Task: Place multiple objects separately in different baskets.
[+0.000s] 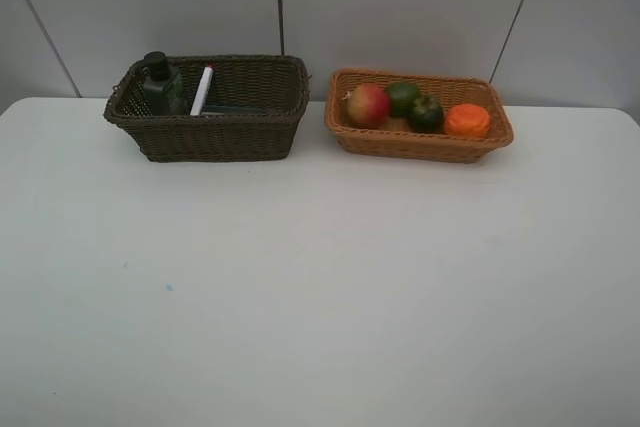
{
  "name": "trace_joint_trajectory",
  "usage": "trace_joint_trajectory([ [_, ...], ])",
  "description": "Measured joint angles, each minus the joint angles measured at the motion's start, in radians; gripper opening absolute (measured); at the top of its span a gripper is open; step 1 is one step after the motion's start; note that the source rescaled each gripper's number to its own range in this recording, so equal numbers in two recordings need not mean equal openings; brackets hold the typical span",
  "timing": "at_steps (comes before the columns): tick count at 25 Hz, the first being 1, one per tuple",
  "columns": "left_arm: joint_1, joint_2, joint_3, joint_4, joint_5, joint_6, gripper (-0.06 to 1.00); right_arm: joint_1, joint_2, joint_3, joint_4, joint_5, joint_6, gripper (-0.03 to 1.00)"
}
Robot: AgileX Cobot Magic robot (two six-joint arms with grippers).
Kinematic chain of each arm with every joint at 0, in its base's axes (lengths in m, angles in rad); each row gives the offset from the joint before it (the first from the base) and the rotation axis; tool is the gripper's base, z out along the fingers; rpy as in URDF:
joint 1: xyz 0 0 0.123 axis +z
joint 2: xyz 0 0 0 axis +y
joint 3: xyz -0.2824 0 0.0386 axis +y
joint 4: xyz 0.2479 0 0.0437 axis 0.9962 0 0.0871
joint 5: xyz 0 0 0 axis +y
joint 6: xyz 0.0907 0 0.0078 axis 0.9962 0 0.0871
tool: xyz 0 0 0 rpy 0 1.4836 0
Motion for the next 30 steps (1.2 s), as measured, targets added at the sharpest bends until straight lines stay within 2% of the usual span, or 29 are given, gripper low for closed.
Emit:
trace_joint_trajectory([
  [30,0.0,0.0,0.0,0.001,0.0,0.0,1.0,0.0,0.0,0.0,0.0,0.0,0.0,0.95],
])
